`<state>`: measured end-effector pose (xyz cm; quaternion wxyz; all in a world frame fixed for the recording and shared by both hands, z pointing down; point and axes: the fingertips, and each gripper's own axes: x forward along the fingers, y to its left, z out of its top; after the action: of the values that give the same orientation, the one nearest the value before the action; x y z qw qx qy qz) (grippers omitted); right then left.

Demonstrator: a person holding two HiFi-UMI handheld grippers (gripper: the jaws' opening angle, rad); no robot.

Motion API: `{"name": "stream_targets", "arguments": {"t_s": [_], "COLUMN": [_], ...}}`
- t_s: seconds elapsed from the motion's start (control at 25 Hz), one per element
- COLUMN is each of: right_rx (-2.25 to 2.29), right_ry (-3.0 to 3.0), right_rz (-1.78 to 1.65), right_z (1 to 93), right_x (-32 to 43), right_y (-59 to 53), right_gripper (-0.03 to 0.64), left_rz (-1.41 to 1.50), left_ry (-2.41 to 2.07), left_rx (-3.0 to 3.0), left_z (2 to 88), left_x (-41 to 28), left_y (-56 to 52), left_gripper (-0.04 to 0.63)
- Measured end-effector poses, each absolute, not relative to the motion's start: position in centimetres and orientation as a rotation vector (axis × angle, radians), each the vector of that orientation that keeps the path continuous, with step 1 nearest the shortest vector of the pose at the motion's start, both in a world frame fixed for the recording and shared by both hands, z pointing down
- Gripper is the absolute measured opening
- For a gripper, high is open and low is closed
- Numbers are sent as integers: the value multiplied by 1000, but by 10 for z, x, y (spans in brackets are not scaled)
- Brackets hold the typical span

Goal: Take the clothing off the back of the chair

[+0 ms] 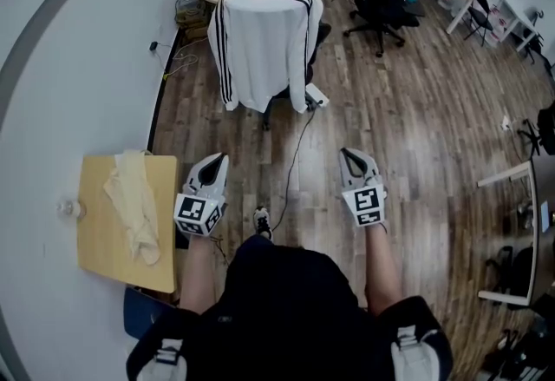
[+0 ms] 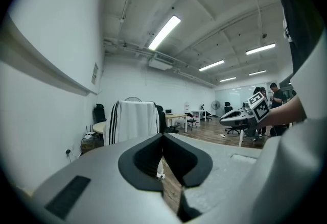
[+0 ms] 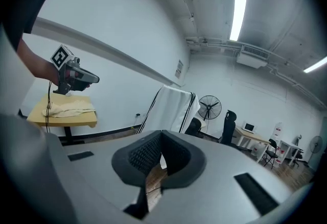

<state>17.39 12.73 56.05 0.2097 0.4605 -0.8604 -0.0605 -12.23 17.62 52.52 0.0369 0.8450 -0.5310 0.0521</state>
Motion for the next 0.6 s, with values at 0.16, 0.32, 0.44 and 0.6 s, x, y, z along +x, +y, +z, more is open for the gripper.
{"name": "stream_targets", "arguments": {"t_s": [0.16,0.32,0.44,0.6], "right_rx": [1284,1291,1291,1287], "right_ry": [-2379,-2383,-2372,-2366], "right_rz": [-169,-160,-157,-133], "right_z": [562,561,565,569], "right_x": [169,162,156,151], "right_y": [118,106,96,88], "right_gripper": [-5,-5,-5,-5], "left_rz": [148,148,148,148], "left_ry": [-1631,-1633,-1635,-1634], "left_rx": [2580,2577,2573,2567], "left_z": [529,529,530,531], "left_x": [-129,-136,-145,-154], "left_y": [167,156,145,134], "left_gripper": [2,2,2,1]}}
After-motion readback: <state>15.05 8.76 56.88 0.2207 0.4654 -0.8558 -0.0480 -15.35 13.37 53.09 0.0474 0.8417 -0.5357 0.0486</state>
